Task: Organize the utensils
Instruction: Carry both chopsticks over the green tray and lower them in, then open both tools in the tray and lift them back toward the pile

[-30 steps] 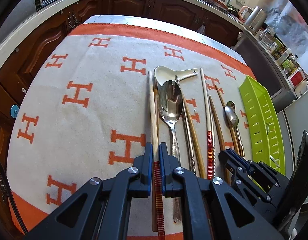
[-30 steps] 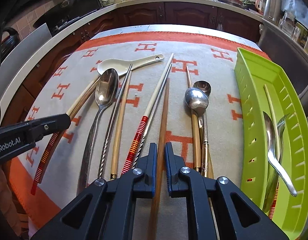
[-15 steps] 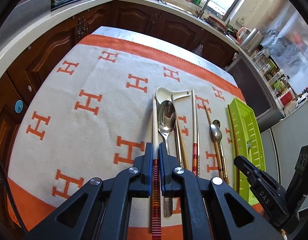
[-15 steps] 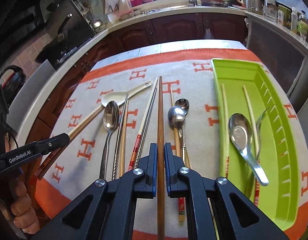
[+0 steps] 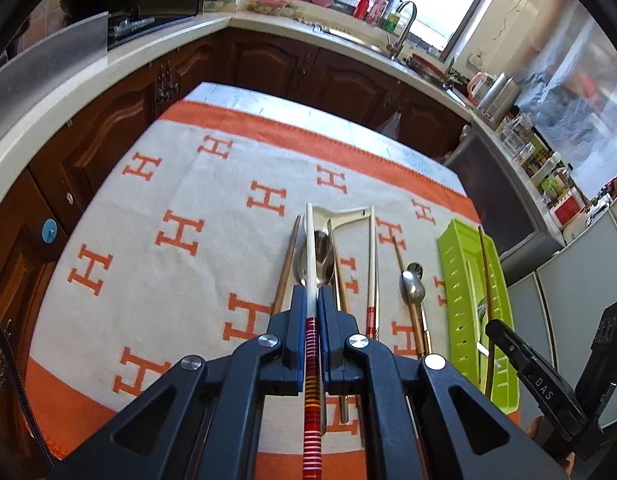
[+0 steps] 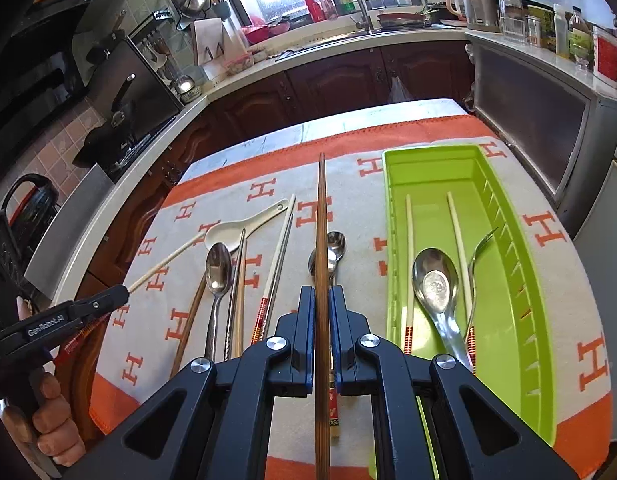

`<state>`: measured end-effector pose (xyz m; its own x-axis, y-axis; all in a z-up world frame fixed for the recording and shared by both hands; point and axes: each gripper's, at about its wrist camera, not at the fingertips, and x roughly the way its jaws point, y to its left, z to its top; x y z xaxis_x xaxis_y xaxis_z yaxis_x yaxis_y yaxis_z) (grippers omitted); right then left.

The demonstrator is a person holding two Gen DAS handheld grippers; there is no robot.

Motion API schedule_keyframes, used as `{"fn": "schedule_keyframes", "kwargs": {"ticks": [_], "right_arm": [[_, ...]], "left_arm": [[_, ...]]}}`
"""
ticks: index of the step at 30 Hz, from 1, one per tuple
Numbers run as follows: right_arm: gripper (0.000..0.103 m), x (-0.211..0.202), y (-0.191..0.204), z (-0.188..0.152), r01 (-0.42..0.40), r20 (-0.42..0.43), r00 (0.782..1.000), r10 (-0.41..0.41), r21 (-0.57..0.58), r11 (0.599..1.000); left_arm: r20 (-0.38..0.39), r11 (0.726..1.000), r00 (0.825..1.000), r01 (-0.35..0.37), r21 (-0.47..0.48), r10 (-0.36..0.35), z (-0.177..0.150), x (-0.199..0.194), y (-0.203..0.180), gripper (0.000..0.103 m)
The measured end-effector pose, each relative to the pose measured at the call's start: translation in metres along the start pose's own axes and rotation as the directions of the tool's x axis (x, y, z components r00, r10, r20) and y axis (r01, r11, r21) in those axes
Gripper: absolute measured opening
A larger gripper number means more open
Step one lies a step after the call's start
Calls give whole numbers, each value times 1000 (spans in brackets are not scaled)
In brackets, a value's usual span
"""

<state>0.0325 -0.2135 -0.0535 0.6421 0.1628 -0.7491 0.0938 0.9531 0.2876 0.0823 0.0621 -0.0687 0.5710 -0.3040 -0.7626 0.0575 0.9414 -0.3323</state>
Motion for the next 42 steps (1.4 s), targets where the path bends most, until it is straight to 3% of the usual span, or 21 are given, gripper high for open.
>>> {"fn": "schedule_keyframes", "kwargs": {"ticks": [6,13,19,24,34,37,42], "right_arm": [[6,-16,-14,8,11,23,1000,-12,34,999],[6,-27,-62,26,57,-29,998,-55,93,994],[8,-12,-107,42,43,-99,995,-28,155,987],[25,-21,-139,51,55,-43,998,-46,245,968],[27,-38,-172,34,63,9,998,-70,344,937],[27,-44,-172,32,67,23,997,-80,339,938],[28,-48,-165,29,74,19,996,-85,321,944]], "left_arm": [[55,998,998,35,54,-38,10,-21,-25,3],[49,980,991,114,161,-123,18,-7,-97,3],[-46,966,988,155,208,-148,12,37,-159,3],[-124,961,984,152,230,-126,-3,72,-199,3],[-222,950,973,132,283,-69,-35,112,-238,4],[-250,944,967,128,303,-51,-40,112,-240,18],[-224,933,973,127,338,-51,-41,87,-235,40]]}}
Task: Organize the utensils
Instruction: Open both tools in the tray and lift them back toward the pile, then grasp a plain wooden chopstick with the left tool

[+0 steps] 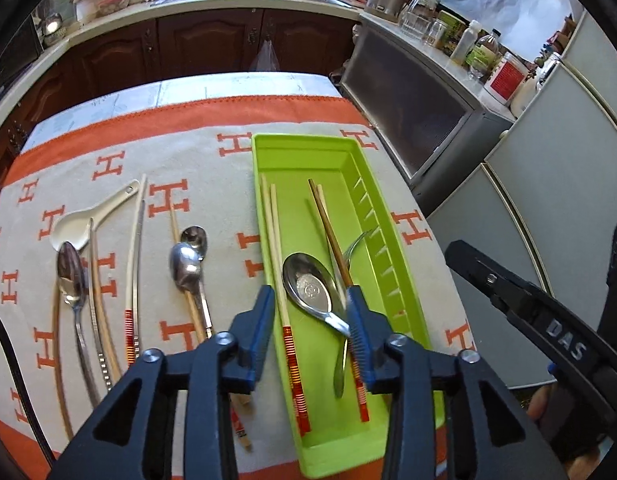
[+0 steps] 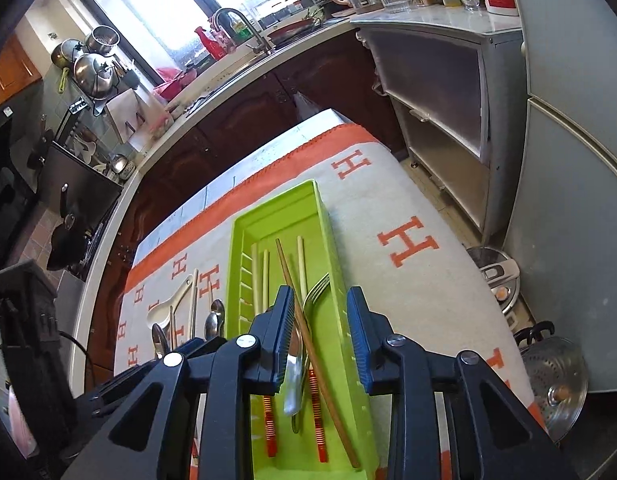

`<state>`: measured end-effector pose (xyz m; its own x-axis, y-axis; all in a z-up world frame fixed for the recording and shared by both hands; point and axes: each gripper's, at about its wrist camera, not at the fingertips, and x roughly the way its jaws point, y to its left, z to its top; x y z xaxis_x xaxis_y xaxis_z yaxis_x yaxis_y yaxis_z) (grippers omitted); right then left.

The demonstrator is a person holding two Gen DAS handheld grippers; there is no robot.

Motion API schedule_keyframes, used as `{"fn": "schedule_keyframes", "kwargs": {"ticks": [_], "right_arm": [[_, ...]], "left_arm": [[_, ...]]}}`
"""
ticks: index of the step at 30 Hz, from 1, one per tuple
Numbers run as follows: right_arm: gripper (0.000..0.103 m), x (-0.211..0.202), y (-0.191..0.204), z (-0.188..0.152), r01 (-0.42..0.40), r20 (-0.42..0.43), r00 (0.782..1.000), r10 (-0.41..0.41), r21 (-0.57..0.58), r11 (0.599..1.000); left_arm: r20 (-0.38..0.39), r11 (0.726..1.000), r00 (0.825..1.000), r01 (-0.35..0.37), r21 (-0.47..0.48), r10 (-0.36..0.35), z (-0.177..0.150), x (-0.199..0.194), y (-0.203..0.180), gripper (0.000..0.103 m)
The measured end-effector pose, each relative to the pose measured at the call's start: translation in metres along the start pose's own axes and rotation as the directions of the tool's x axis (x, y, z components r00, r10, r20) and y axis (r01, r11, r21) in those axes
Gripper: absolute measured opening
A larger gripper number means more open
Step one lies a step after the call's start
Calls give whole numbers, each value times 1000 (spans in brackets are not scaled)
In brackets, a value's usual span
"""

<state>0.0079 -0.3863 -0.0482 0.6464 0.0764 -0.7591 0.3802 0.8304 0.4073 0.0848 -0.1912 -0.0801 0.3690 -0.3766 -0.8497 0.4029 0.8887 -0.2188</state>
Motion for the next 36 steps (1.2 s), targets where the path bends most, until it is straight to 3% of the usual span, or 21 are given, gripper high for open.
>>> {"fn": "schedule_keyframes", "kwargs": {"ticks": [2,12,25,36], "right_arm": [[28,0,2,-3,-2,-5,1000,2,-4,1000],[28,8,28,-21,-12,-51,999,9,-64,998],[28,8,72,-38,-33,-83,996,18,-173,984],[28,22,128,-70,-97,-158,986,52,-290,952]], "left_arm": [[9,1000,1000,-11,18,10,-2,-13,3,47],[13,995,995,-96,27,95,-18,-48,36,50],[35,973,980,-191,-130,197,-38,-80,124,50],[-14,939,981,-188,-287,192,-63,-71,208,51]]}}
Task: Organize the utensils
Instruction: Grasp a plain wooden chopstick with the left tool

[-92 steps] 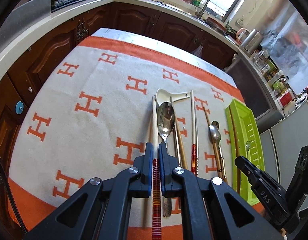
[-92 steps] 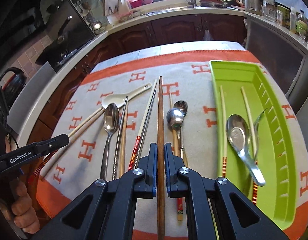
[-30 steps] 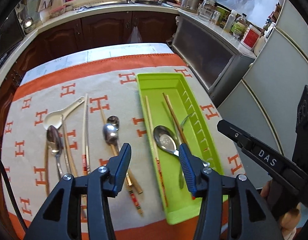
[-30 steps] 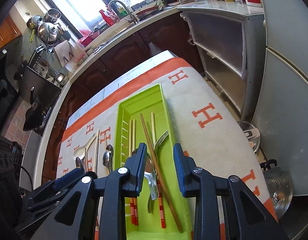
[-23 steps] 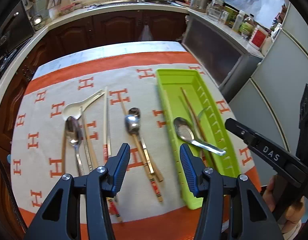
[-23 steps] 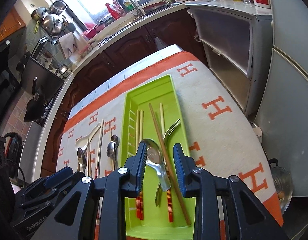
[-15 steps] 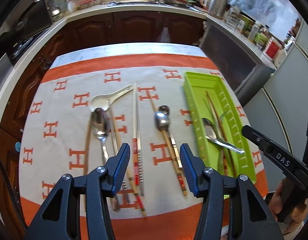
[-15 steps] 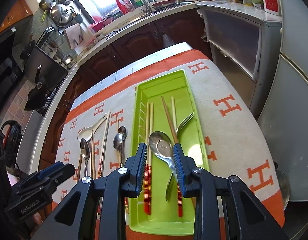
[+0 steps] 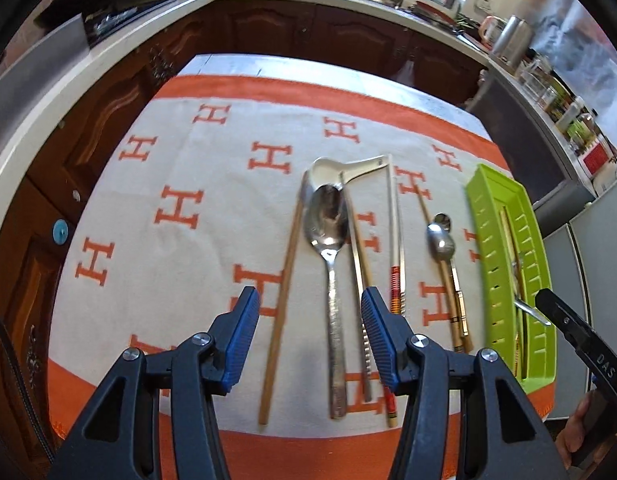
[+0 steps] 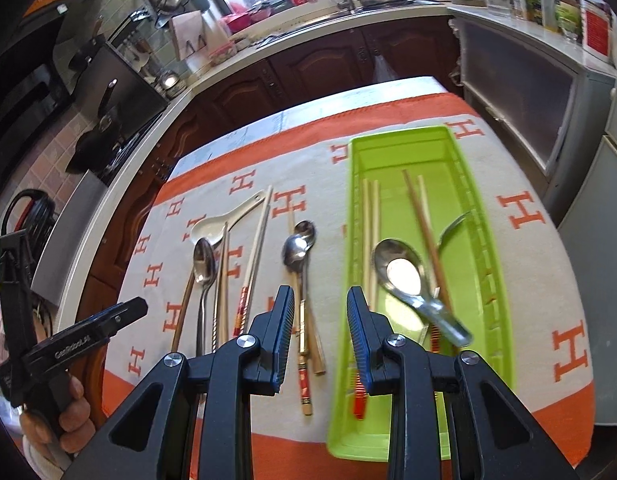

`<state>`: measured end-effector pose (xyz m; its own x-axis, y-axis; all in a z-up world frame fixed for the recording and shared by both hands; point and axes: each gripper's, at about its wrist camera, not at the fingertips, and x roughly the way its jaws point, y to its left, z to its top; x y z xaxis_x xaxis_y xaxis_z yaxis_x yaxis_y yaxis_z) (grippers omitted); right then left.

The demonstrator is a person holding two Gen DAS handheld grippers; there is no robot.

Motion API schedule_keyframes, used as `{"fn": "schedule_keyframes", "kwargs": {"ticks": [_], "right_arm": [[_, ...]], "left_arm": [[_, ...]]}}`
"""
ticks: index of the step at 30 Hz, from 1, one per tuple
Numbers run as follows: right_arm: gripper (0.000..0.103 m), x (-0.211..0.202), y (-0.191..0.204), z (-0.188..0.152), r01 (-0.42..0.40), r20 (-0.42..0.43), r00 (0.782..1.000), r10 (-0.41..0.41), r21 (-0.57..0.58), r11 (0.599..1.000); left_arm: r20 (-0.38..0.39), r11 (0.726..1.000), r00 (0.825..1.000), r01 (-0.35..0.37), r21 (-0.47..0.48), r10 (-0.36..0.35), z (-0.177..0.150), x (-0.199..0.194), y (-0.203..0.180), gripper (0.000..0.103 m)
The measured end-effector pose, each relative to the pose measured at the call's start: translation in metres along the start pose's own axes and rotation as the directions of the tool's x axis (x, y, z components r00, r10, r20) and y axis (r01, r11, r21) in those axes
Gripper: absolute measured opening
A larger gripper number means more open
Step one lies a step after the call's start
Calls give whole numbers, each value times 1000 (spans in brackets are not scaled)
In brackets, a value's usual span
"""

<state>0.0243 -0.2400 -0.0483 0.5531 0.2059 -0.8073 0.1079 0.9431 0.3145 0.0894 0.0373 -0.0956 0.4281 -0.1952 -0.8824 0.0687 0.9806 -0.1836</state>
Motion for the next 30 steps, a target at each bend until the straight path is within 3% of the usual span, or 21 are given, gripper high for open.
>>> {"fn": "schedule_keyframes", "kwargs": {"ticks": [5,16,24,28,30], "right_arm": [[28,17,24,-9,-21,-44,999,19,-50,999],[28,41,43,-17,-30,-91,996,22,-96,995],[28,54,45,-17,-36,-121,992,22,-107,994],[28,60,49,-19,-39,-136,990,23,-120,992],[28,63,51,-19,-42,-144,989,24,-123,992]], "left_arm": [[-42,999,999,4,-33,-5,-7,24,18,51],[-105,996,991,-87,15,88,-5,71,16,49],[-83,984,984,-150,94,158,-5,76,1,48],[-74,983,986,-140,119,150,-4,74,-4,20],[-69,982,987,-138,131,148,-4,74,-6,11]]}}
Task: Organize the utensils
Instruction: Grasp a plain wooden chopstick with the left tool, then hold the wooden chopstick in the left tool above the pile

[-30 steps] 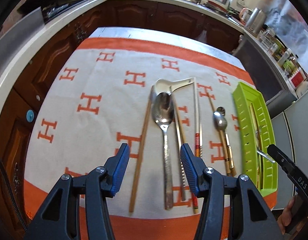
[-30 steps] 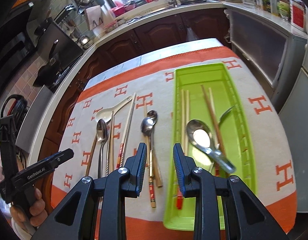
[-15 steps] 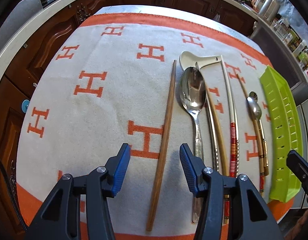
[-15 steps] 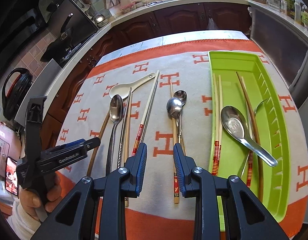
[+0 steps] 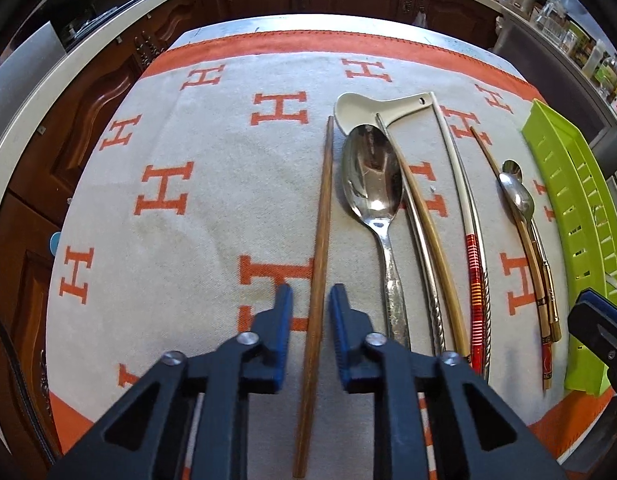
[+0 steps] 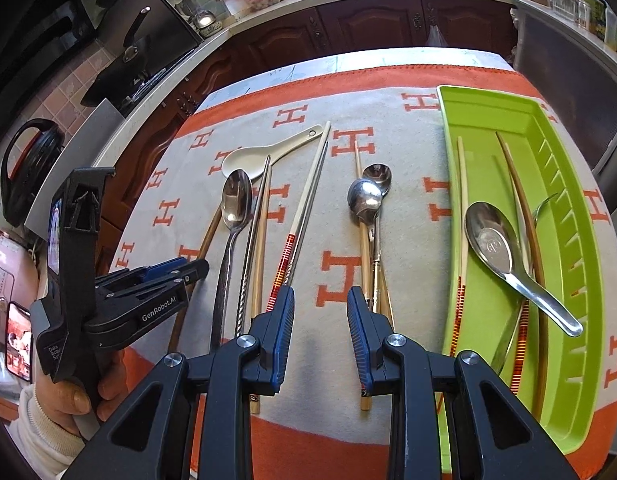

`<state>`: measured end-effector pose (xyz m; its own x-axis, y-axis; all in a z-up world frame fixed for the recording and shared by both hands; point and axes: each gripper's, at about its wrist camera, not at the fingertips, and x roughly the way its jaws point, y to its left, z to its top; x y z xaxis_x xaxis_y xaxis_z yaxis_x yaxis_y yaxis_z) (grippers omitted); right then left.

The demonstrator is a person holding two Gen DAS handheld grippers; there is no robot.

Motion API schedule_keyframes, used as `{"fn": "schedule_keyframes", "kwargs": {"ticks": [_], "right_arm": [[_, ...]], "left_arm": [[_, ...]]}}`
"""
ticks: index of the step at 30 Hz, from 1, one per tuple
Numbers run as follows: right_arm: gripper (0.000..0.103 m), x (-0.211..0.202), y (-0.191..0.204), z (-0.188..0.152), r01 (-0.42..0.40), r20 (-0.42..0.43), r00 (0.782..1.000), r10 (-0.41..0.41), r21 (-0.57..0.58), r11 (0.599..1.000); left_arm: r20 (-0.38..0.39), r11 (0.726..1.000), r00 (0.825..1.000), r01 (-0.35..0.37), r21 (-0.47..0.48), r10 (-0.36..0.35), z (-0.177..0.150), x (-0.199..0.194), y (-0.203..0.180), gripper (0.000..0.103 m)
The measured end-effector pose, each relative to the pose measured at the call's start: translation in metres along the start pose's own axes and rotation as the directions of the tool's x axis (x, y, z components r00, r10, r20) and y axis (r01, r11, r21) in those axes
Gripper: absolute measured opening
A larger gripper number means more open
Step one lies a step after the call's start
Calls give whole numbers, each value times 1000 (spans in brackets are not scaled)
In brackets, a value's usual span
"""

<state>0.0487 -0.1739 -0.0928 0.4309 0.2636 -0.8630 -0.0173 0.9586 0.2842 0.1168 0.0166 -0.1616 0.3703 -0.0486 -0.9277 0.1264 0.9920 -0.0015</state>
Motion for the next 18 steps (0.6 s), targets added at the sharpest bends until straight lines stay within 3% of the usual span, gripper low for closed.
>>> {"fn": "schedule_keyframes", "kwargs": {"ticks": [4,11,18], "right_arm": [[28,5,1,0,-13,-16,1000,13,7,1000],[28,7,-9,2,-11,-21,1000,12,56,998],[28,17,-17,8,-10,-43,999,14,86,996]], "left_arm": [[16,999,1000,20,-30,-19,-1,-1,2,4],[25,986,997,70,-151,-67,-5,-6,27,4],[43,979,994,103,-178,-97,-7,-16,37,4]]}}
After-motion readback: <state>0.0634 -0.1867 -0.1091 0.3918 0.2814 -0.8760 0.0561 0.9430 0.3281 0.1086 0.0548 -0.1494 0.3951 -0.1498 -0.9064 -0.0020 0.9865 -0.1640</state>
